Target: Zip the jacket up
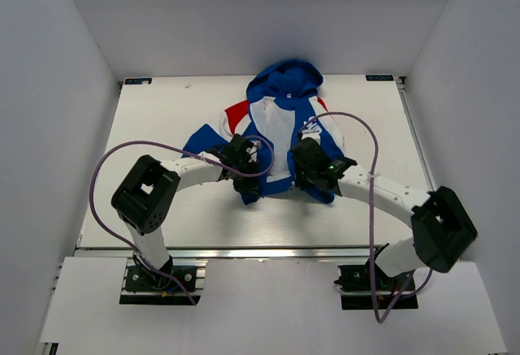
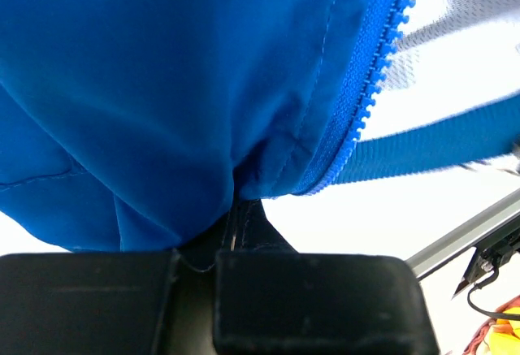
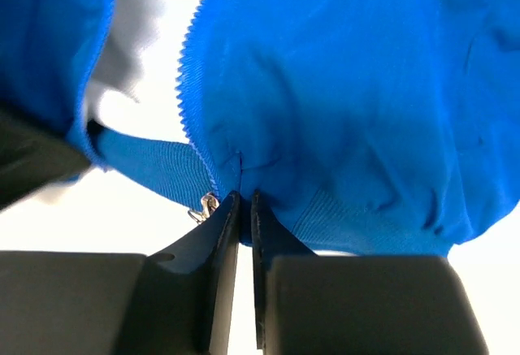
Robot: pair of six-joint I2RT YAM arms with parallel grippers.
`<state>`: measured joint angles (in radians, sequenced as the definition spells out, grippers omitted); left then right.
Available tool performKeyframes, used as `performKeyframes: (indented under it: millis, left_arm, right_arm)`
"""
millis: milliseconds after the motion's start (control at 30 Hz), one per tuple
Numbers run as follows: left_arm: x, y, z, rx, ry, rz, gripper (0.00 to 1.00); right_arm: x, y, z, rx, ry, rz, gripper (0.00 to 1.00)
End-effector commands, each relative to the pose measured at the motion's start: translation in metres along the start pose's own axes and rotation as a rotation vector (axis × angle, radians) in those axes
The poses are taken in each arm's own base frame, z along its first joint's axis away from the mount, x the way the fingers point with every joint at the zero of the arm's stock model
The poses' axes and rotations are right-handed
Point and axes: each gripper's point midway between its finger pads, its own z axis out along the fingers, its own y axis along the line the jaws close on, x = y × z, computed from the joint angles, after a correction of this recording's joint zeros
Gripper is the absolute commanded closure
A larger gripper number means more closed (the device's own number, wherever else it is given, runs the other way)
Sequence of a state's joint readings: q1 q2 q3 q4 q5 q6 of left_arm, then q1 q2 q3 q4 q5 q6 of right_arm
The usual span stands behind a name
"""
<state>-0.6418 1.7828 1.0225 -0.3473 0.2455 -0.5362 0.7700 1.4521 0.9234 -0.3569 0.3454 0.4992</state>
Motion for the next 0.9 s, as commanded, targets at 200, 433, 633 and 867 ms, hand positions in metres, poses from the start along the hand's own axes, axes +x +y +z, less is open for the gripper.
performKeyframes:
  millis: [200, 433, 633, 867]
  left_arm:
    - [0.0, 0.028, 0.013, -0.13, 0.017, -0.004, 1.0]
    - [-0.005, 0.025, 0.015, -0.124, 0.015, -0.004, 1.0]
    - [-0.001, 0.025, 0.014, -0.117, 0.015, -0.006, 1.0]
    - [-0.001, 0.022, 0.011, -0.102, 0.01, -0.006, 1.0]
  right_arm:
    - [0.03, -0.021, -0.035, -0.08, 0.053, -0.119, 0.8]
    - [0.058, 0.008, -0.036, -0.298, 0.123, -0.173, 0.77]
    - [0.02, 0.038, -0.035, -0.391, 0.011, -0.111, 0.61]
    - [-0.013, 0.029, 0.001, -0.189, -0.035, 0.044, 0.49]
